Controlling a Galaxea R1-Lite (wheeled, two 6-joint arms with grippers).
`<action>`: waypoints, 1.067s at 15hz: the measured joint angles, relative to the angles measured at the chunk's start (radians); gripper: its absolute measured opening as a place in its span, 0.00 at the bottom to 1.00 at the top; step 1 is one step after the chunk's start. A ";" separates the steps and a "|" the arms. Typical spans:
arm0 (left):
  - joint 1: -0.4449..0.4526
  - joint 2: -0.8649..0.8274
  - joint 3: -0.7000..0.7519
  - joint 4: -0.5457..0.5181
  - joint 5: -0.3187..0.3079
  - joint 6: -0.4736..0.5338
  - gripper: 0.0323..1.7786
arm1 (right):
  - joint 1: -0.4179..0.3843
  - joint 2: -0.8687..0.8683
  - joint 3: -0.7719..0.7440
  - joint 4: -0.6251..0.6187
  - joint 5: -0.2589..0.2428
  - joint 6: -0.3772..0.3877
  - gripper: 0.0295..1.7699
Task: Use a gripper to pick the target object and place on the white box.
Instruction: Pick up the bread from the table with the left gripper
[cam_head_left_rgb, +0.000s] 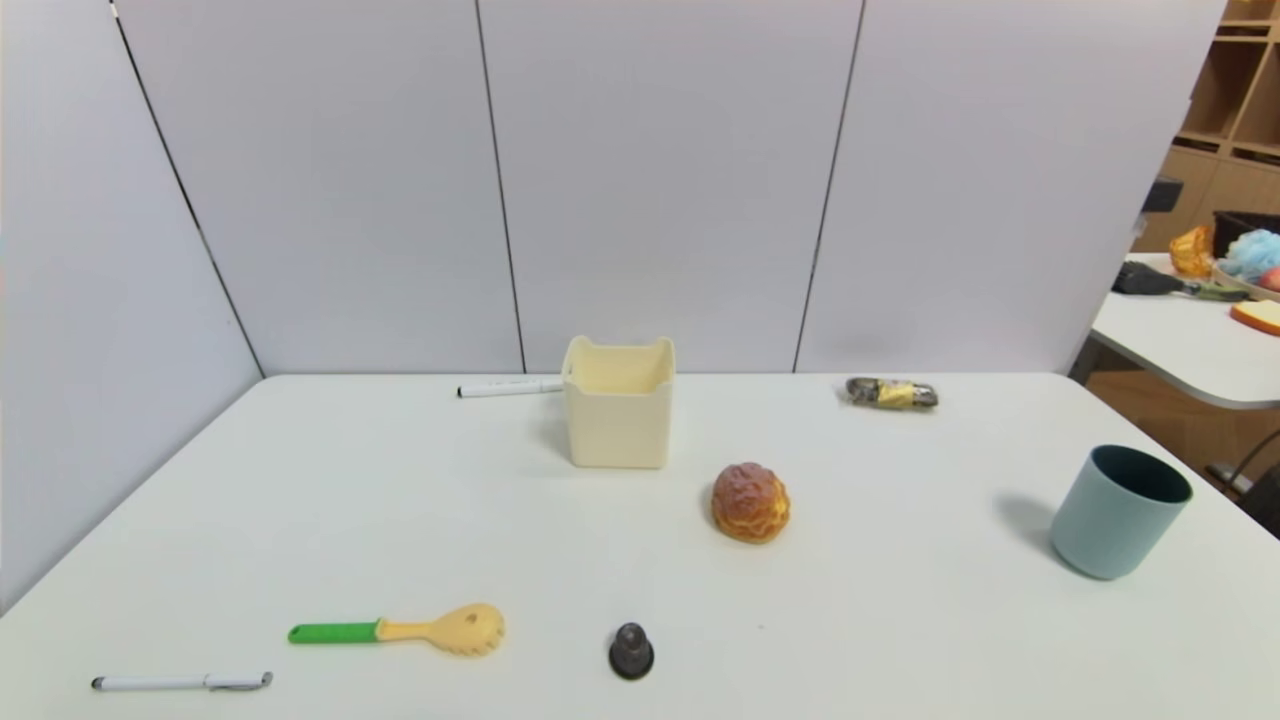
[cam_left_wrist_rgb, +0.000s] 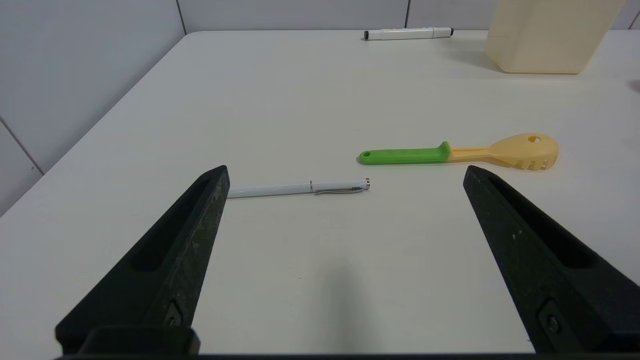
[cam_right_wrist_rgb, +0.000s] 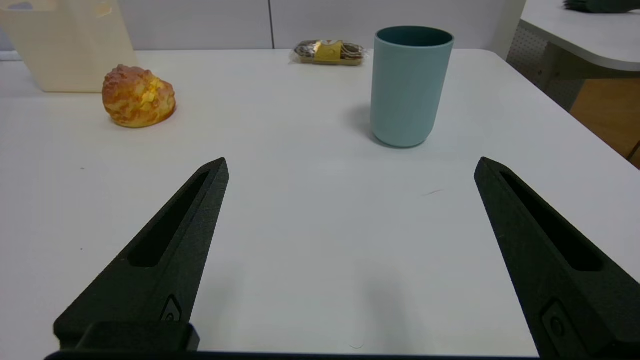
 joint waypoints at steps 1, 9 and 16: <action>0.000 0.000 0.000 0.000 0.000 0.000 0.95 | 0.000 0.000 0.000 0.000 0.001 0.000 0.96; 0.000 0.000 0.000 0.000 0.000 0.000 0.95 | 0.000 0.000 0.000 0.000 0.000 0.000 0.96; 0.000 0.019 -0.007 0.008 -0.002 0.028 0.95 | 0.000 0.000 0.000 0.000 0.000 0.000 0.96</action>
